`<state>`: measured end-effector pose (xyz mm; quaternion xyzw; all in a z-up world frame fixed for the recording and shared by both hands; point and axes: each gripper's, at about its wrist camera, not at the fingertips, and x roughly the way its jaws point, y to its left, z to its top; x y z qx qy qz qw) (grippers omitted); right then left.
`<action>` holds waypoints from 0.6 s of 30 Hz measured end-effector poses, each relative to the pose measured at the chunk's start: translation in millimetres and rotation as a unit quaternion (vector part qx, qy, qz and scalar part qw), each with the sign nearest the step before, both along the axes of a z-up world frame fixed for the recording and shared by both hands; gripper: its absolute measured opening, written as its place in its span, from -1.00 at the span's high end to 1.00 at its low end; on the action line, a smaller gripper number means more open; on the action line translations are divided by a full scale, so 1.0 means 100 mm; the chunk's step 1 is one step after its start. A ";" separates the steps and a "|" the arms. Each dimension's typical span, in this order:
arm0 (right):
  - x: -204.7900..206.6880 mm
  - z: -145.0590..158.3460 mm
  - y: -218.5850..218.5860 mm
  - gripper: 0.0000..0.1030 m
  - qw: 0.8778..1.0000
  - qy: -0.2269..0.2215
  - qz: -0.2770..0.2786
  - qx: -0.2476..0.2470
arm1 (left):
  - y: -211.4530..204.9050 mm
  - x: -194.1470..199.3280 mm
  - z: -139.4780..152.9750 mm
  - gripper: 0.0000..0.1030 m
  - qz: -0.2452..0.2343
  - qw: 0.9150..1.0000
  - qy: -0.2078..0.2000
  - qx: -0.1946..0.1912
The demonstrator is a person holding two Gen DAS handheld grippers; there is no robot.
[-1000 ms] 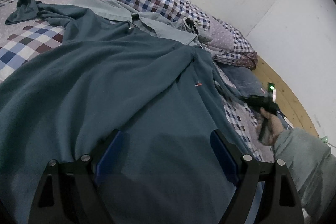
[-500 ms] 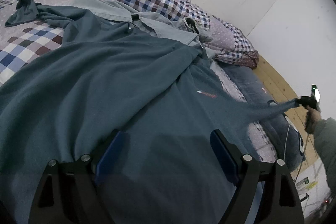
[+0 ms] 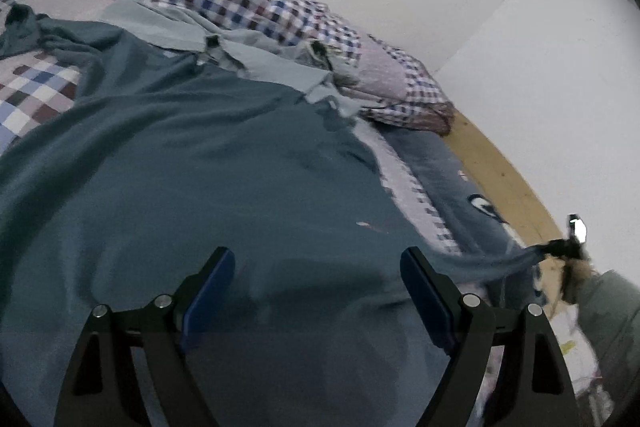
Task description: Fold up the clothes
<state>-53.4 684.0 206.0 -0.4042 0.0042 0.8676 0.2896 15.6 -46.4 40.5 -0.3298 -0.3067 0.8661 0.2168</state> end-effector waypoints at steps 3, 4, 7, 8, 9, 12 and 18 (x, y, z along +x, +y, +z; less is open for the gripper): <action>-0.12 -0.12 -0.59 0.96 0.997 -0.016 0.069 -0.008 | 0.05 0.02 0.07 -0.70 -0.014 1.000 0.005 0.016; -0.19 -0.15 -0.83 0.96 0.995 -0.021 0.096 -0.010 | 0.06 0.03 0.10 -0.70 -0.017 1.000 0.007 0.021; -0.37 -0.14 -1.80 0.96 0.980 -0.029 0.196 -0.015 | 0.02 0.02 0.15 -0.70 -0.021 0.999 0.011 0.047; -0.44 -0.11 -2.12 0.96 0.973 -0.031 0.229 -0.015 | -0.02 0.02 0.16 -0.70 -0.019 0.998 0.009 0.060; -0.50 -0.07 -2.46 0.96 0.964 -0.033 0.262 -0.015 | -0.06 0.01 0.17 -0.70 -0.018 0.997 0.008 0.074; -0.63 0.09 -3.49 0.96 0.935 -0.028 0.353 -0.019 | -0.24 -0.02 0.16 -0.70 -0.006 0.993 0.003 0.122; -0.66 0.17 -5.55 0.96 0.860 -0.040 0.508 -0.034 | -0.76 -0.11 0.03 -0.70 0.039 0.970 -0.017 0.238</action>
